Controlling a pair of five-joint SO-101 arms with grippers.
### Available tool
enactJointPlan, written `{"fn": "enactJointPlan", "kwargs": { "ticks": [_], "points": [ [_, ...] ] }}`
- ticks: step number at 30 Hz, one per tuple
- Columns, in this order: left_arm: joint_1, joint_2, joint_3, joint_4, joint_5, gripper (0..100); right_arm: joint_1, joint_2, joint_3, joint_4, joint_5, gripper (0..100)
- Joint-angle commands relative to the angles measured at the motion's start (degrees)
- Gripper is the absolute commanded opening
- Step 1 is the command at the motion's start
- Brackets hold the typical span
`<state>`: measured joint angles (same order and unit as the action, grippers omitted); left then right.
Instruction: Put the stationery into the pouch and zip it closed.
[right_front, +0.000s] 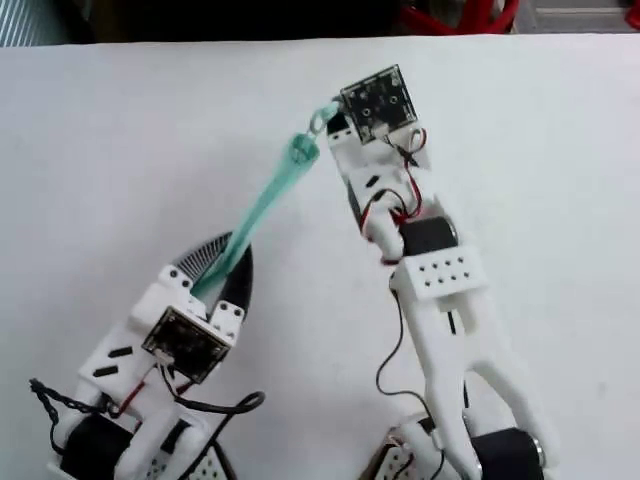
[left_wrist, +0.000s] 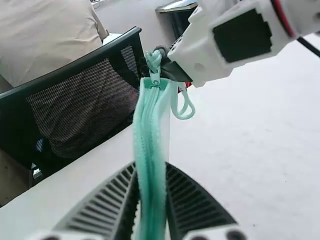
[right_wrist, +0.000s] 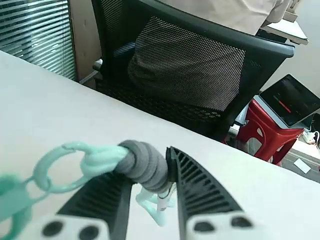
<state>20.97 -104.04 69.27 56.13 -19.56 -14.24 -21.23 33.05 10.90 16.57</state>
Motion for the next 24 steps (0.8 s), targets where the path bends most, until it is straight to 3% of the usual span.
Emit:
{"fn": "enactJointPlan", "kwargs": {
  "ticks": [1,10,16,22,24],
  "points": [
    [0.8,-0.5,-3.2,0.5,0.7,2,5.1,4.2,-5.4,-3.3,1.3,1.9],
    [0.8,-0.5,-3.1,0.4,0.8,2,11.8,21.5,-17.2,-2.4,3.1,1.9],
    [-0.2,-0.5,-0.4,-4.9,0.3,2,10.0,18.2,-18.0,5.1,2.7,2.9],
    [-5.5,-0.3,5.9,-20.2,0.4,2,6.9,4.2,-18.0,20.3,-4.3,34.1],
    [-6.1,-0.2,6.1,-23.5,0.4,2,6.8,-0.5,-18.0,24.9,-4.4,35.4]
  ]
}}
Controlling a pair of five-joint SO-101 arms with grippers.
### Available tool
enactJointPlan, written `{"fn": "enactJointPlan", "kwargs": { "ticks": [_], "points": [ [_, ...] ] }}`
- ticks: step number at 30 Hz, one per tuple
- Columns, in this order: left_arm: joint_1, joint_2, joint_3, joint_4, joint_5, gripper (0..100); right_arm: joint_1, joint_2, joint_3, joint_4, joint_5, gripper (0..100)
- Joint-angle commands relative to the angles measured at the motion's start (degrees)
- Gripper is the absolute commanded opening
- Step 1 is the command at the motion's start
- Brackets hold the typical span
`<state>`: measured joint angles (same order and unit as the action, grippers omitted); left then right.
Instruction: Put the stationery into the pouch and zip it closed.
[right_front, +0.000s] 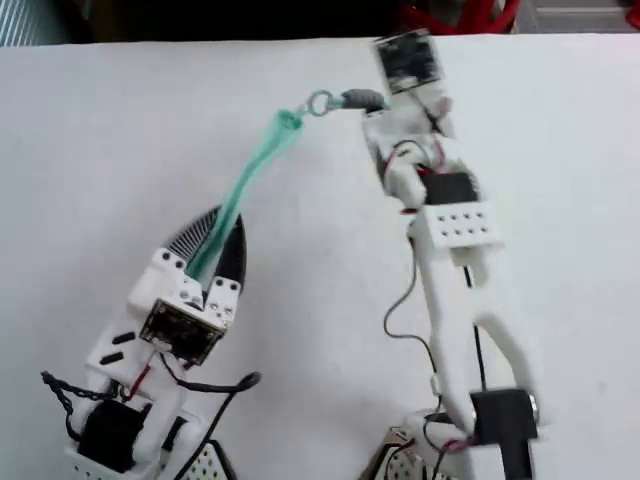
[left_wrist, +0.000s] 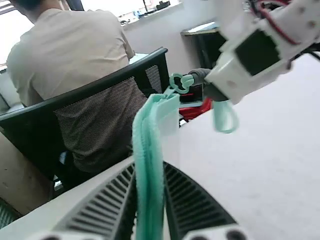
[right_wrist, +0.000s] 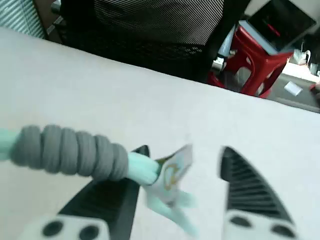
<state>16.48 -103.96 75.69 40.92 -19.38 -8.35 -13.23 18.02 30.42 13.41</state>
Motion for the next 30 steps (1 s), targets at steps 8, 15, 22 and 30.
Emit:
{"fn": "enactJointPlan", "kwargs": {
  "ticks": [8,15,22,30],
  "points": [
    [-3.2,10.2,-8.3,-18.5,-9.8,2,-1.1,-27.6,-2.9,23.4,1.8,33.4],
    [-16.5,45.3,-39.1,-9.9,-2.0,2,-1.5,-34.9,-2.8,35.9,4.1,33.4],
    [-13.6,59.6,-57.0,5.8,-4.1,2,-5.2,-36.4,3.0,45.8,10.0,31.8],
    [-0.8,67.6,-44.1,0.0,-22.7,2,10.8,-43.0,7.9,42.8,10.1,3.6]
  ]
}}
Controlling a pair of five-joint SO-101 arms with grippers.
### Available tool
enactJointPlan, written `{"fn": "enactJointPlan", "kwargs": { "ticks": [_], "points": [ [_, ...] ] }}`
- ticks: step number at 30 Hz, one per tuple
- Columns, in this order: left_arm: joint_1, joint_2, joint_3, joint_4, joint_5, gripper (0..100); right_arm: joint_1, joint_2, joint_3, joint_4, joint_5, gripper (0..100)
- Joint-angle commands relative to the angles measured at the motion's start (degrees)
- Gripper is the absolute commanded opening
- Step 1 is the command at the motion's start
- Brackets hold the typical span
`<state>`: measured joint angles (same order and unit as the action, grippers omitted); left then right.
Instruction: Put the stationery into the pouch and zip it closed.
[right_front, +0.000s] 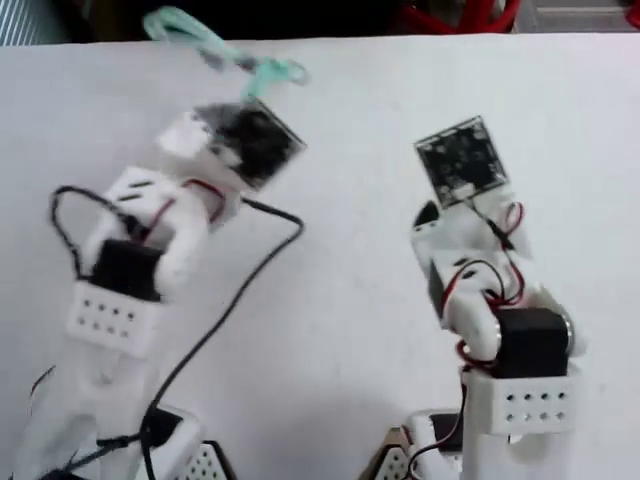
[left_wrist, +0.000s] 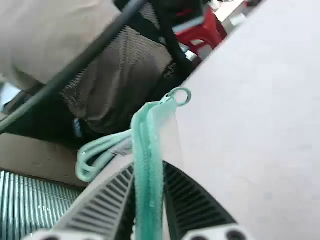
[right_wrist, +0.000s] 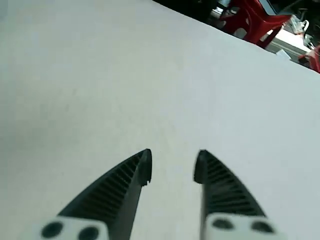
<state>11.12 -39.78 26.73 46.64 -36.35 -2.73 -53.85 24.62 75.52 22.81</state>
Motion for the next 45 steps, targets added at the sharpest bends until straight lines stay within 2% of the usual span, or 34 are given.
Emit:
{"fn": "enactJointPlan", "kwargs": {
  "ticks": [1,4,7,14,16,19,21,23,27,35,38,40,43,45],
  "points": [
    [5.1,4.9,7.4,-9.6,-6.4,2,7.4,-3.0,3.0,-3.7,0.7,5.4],
    [7.3,9.4,14.2,-20.3,-8.1,2,12.5,-4.1,8.3,-8.3,1.0,2.6],
    [10.7,12.5,19.7,-25.2,-9.1,2,15.8,-4.1,12.6,-12.0,1.1,1.9],
    [19.4,12.5,27.4,-27.0,-8.6,3,16.1,-4.0,15.0,-14.9,0.7,1.9],
    [19.9,12.8,27.9,-27.3,-8.4,8,16.0,-4.0,15.1,-15.0,0.7,1.9],
    [19.7,12.7,27.7,-27.0,-0.1,21,15.3,-3.9,15.4,-14.5,1.1,1.9],
    [19.6,12.5,27.3,-27.1,5.5,24,15.2,-3.9,16.4,-14.6,1.1,1.9],
    [19.6,12.5,26.2,-26.3,7.2,24,15.2,-3.9,17.2,-15.3,1.1,1.9],
    [19.6,11.0,22.1,-20.3,7.6,24,15.2,-4.0,18.1,-15.8,1.1,1.9],
    [22.0,-9.1,5.5,8.8,7.1,24,6.1,-4.4,14.8,-12.4,0.4,1.9],
    [21.1,-17.0,-1.8,19.1,8.2,24,3.2,-4.4,10.5,-8.5,-3.4,1.9],
    [16.7,-22.4,-5.3,24.0,11.4,20,2.2,-4.5,6.9,-4.5,-5.5,1.9],
    [5.4,-31.1,-6.9,27.1,16.3,13,0.7,-5.3,1.2,1.6,-8.4,1.9],
    [-2.1,-37.8,-6.9,28.4,20.3,12,-0.1,-8.1,-1.8,4.7,-10.5,1.9]
  ]
}}
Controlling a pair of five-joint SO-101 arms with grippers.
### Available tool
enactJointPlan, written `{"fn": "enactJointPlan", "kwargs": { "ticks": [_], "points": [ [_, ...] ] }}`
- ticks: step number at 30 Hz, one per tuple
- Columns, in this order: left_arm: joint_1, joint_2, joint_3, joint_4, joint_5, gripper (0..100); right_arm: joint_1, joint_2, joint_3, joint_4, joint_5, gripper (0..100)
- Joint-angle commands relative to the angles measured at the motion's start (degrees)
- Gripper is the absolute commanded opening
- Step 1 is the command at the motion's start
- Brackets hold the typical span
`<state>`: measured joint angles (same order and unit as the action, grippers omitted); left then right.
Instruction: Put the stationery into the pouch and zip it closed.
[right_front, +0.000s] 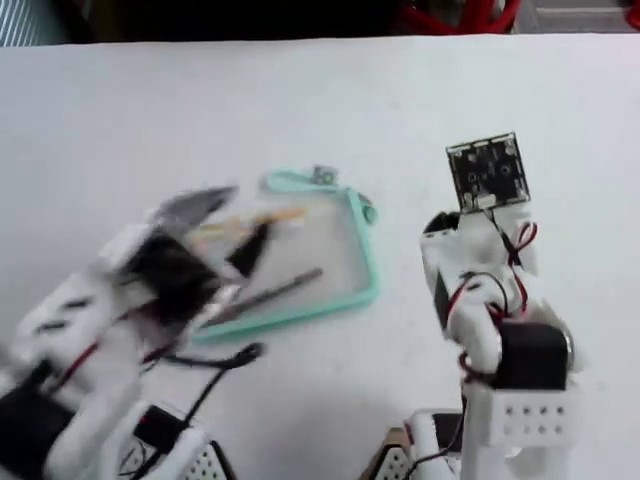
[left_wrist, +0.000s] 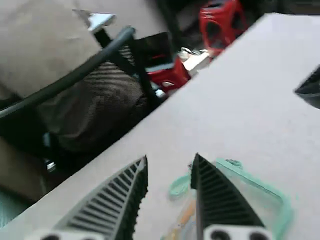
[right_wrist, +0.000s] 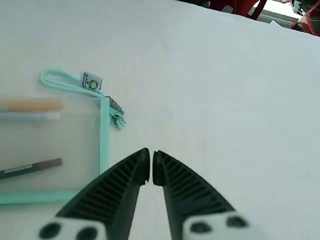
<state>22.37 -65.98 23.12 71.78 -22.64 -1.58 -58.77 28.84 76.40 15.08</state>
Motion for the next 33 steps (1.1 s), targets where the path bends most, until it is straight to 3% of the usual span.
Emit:
{"fn": "enactJointPlan", "kwargs": {
  "ticks": [1,5,9,13,19,24,33],
  "points": [
    [-16.5,-14.9,-3.3,3.8,8.4,12,-1.8,-5.2,-7.0,5.0,-3.3,1.9],
    [-25.6,-26.9,-2.7,6.8,11.6,12,-4.9,-16.9,-7.8,8.0,-3.3,1.9],
    [-26.3,-32.7,1.2,10.1,11.3,12,-7.1,-29.5,-7.7,10.5,-3.3,1.9],
    [-26.5,-36.5,13.6,10.1,11.2,12,-7.2,-39.7,-6.3,10.9,-3.3,2.2],
    [-27.6,-38.6,21.3,2.6,8.7,12,-6.8,-44.3,-5.3,13.3,-3.3,2.0],
    [-27.6,-38.6,35.9,-5.3,7.1,12,-6.9,-44.5,-4.1,14.0,-3.3,2.4],
    [-31.2,-38.6,61.5,-20.2,13.5,12,-6.9,-44.5,32.2,-3.1,-3.3,2.5]
  ]
}}
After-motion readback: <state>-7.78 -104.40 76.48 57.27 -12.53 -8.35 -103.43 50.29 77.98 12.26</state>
